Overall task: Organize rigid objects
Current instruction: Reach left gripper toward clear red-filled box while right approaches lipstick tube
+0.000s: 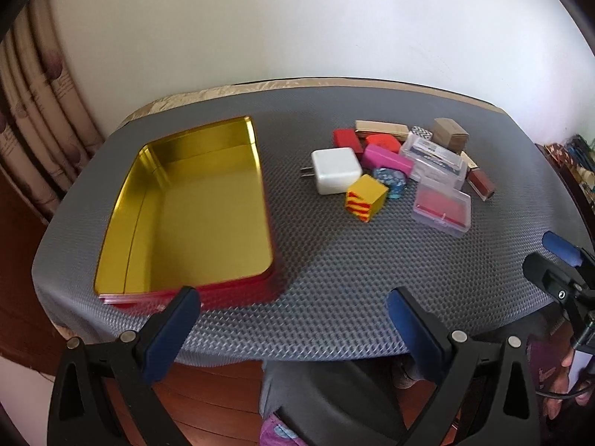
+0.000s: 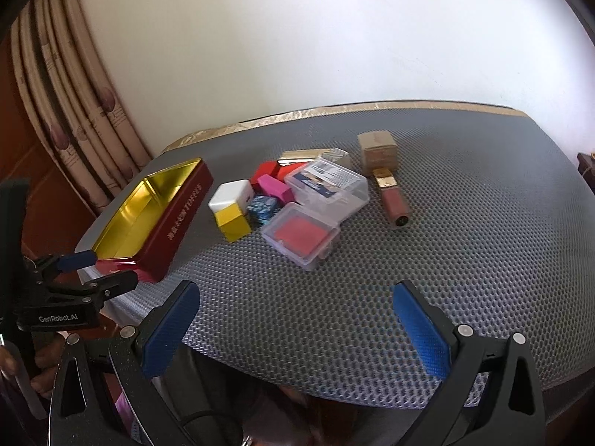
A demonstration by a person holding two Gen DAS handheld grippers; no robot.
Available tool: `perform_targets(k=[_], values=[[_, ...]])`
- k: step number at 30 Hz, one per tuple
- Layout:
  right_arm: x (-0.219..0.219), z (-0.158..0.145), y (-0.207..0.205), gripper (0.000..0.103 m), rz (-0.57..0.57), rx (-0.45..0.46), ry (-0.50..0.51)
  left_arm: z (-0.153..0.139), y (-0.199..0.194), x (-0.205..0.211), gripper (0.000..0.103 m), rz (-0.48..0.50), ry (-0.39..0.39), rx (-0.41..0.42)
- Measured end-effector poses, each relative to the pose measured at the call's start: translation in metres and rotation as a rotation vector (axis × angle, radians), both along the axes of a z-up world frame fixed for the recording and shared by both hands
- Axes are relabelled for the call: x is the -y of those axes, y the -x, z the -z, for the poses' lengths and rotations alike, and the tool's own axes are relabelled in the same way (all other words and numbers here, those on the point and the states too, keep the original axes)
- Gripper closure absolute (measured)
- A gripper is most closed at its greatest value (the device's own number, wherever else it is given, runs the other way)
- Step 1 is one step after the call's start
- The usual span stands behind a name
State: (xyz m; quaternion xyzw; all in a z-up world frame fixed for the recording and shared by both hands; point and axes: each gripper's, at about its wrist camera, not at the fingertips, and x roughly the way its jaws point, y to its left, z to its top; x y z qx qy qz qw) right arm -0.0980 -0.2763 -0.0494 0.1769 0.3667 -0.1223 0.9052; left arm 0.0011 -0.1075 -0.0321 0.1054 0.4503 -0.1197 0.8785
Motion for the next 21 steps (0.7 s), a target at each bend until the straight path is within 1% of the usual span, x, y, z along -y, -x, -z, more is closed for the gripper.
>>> perform_targets(k=[4,8,11,17,20,21], values=[[0.010,0.005,0.004,0.000,0.018,-0.018,-0.011,0.003,-0.012,0.014,0.000,0.020,0.015,-0.023],[0.023,0.011,0.006,0.000,0.038,-0.024,-0.028,0.014,-0.034,0.019,0.000,0.017,0.081,-0.108],[0.035,0.014,0.007,0.000,0.060,-0.026,-0.054,0.017,-0.050,0.024,0.000,0.008,0.112,-0.147],[0.056,0.026,0.008,0.000,0.089,-0.050,-0.088,0.017,-0.070,0.040,0.000,-0.012,0.103,-0.172],[0.065,0.031,0.009,0.000,0.106,-0.060,-0.102,0.009,-0.066,0.049,0.001,0.030,0.192,-0.205],[0.068,0.032,0.009,0.000,0.111,-0.061,-0.107,0.006,-0.063,0.052,0.001,0.045,0.204,-0.207]])
